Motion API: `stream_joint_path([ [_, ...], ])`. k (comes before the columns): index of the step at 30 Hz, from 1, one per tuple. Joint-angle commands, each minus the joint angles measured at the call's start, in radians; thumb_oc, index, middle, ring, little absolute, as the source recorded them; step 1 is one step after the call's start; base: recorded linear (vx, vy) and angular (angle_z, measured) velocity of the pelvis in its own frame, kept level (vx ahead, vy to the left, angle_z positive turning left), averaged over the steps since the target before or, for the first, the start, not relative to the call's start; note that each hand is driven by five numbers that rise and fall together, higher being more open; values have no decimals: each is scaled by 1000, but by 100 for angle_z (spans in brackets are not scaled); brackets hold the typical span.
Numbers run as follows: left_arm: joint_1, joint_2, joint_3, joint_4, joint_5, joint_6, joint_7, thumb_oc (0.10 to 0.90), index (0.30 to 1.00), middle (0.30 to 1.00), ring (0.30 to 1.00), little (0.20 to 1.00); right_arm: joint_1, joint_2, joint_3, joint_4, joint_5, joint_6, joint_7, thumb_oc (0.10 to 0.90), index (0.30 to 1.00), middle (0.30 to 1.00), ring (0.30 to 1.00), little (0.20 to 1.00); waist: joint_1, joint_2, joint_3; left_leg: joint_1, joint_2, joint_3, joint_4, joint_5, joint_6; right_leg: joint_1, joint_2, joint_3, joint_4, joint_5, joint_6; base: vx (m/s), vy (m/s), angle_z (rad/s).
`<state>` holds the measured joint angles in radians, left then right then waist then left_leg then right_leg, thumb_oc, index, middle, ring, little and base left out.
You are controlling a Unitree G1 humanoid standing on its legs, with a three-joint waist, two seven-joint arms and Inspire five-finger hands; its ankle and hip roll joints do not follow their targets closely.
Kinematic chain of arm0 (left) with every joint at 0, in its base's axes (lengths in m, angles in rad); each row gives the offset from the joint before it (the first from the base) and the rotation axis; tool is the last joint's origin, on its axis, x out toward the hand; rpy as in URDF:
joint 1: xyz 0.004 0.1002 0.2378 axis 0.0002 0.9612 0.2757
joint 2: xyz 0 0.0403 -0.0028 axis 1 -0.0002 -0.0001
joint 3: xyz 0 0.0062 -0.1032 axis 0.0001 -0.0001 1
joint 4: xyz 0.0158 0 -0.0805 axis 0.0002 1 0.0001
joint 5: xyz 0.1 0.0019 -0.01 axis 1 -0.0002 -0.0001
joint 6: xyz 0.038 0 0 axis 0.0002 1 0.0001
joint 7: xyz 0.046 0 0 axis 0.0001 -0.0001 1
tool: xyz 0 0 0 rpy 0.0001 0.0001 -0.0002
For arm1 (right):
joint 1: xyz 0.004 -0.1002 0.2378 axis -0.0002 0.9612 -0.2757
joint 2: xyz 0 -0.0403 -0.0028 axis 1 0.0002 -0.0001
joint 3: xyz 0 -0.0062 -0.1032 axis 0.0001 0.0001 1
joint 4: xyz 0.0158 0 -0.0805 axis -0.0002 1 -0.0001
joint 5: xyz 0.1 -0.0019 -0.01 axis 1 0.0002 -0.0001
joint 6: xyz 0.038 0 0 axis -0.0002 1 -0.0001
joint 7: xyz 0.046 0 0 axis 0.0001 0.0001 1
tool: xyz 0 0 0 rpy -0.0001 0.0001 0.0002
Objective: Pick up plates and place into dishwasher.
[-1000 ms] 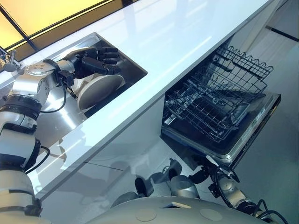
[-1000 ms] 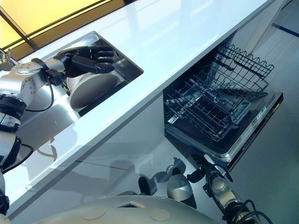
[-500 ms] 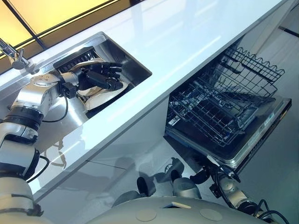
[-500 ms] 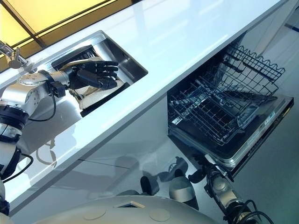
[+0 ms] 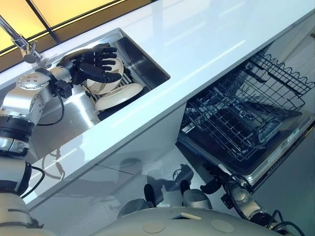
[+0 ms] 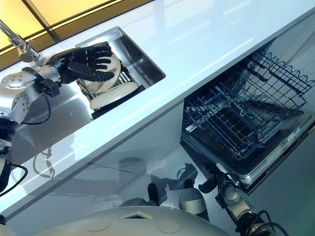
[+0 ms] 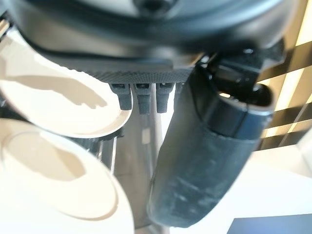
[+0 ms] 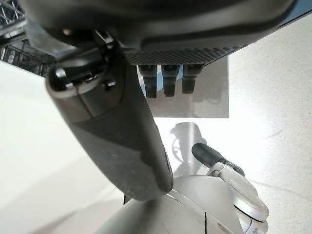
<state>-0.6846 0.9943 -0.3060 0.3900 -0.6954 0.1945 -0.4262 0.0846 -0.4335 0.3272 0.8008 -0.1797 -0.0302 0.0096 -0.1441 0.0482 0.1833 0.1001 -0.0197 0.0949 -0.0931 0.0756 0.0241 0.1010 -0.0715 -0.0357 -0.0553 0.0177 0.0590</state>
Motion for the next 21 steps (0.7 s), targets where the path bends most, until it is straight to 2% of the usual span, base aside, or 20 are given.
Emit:
stream_joint_path([
  [1,-94,77,125,-57,-13,-113,34,800,900,900,900,900,-14,-18,-20,-20,-4,-51,-5,800,900,900,900,900,7,12,-37,25,-33,14,16,-111,25,-65,37,-1,67,-5,39,-5,-13,4],
  [6,-71,104,115,-141,53,-116,38,800,900,900,900,900,-23,-16,-18,14,0,-62,-11,800,900,900,900,900,22,10,-41,27,-30,5,16,-110,24,-56,37,-10,63,-7,36,-1,-9,4],
  [12,-32,159,140,-175,226,-194,81,800,900,900,900,900,-16,-19,-25,3,3,-47,-6,800,900,900,900,900,34,7,-42,25,-28,0,17,-107,22,-51,35,-23,58,-8,35,-2,-2,1],
  [14,-13,182,153,-176,322,-230,107,800,900,900,900,900,-14,-20,-28,4,3,-45,-5,800,900,900,900,900,38,7,-42,25,-28,-1,18,-107,21,-49,36,-25,57,-8,34,-4,-6,3],
  [16,35,237,197,-167,538,-305,210,800,900,900,900,900,-10,-22,-35,12,8,-47,-4,800,900,900,900,900,49,3,-44,25,-27,-7,16,-106,20,-43,37,-30,48,-6,32,-10,-22,10],
  [19,90,298,252,-122,656,-393,327,800,900,900,900,900,-6,-28,-43,19,13,-50,4,800,900,900,900,900,61,-1,-44,25,-26,-12,16,-104,19,-37,37,-37,40,-4,31,-3,-8,2],
  [21,143,334,304,-105,664,-435,361,800,900,900,900,900,0,-32,-47,17,15,-54,7,800,900,900,900,900,68,-3,-45,23,-25,-16,16,-103,17,-35,37,-41,38,-4,30,-8,-20,3],
])
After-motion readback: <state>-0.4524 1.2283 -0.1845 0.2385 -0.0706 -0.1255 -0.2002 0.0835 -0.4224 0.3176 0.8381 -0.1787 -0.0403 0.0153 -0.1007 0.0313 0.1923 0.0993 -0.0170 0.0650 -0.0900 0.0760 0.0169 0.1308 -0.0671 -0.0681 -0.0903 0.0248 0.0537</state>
